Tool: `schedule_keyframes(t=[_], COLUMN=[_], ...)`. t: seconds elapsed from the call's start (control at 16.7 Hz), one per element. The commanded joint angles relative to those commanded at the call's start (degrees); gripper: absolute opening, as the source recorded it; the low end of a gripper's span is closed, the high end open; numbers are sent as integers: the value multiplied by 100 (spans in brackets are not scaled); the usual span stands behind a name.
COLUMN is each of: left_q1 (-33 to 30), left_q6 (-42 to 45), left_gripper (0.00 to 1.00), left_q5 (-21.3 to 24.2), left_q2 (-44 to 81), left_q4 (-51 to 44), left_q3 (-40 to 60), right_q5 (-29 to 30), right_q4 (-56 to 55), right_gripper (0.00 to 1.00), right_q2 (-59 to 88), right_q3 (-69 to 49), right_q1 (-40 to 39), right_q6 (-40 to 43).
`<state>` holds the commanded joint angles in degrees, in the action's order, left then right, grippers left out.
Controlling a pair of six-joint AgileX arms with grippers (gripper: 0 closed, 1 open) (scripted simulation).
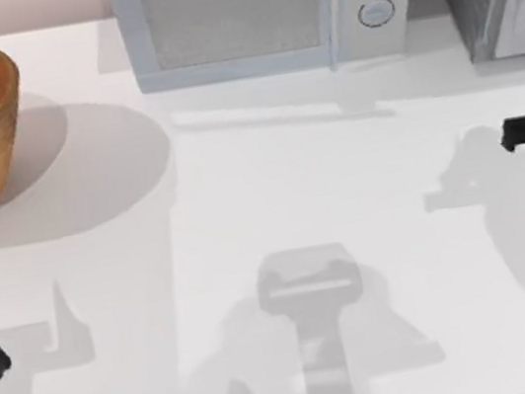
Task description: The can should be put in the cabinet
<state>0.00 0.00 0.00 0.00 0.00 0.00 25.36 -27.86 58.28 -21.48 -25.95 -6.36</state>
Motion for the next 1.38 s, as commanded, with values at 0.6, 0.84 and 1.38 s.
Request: schedule_keyframes(t=[0.6,0.84,1.38], left_q1=[0,0,0], left_q6=[0,0,0], left_gripper=[100,100,100], left_q5=[0,0,0], left_q2=[0,0,0], left_q4=[0,0,0], left_q3=[0,0,0], right_q5=[-1926,-2428,-2525], right_q4=[2099,2661,2786], right_gripper=[0,0,0], right_q2=[-4515,-5604,-5758], right_q3=[1619,2052,2074], right_q1=[1937,2474,2565], right_q6=[479,607,621])
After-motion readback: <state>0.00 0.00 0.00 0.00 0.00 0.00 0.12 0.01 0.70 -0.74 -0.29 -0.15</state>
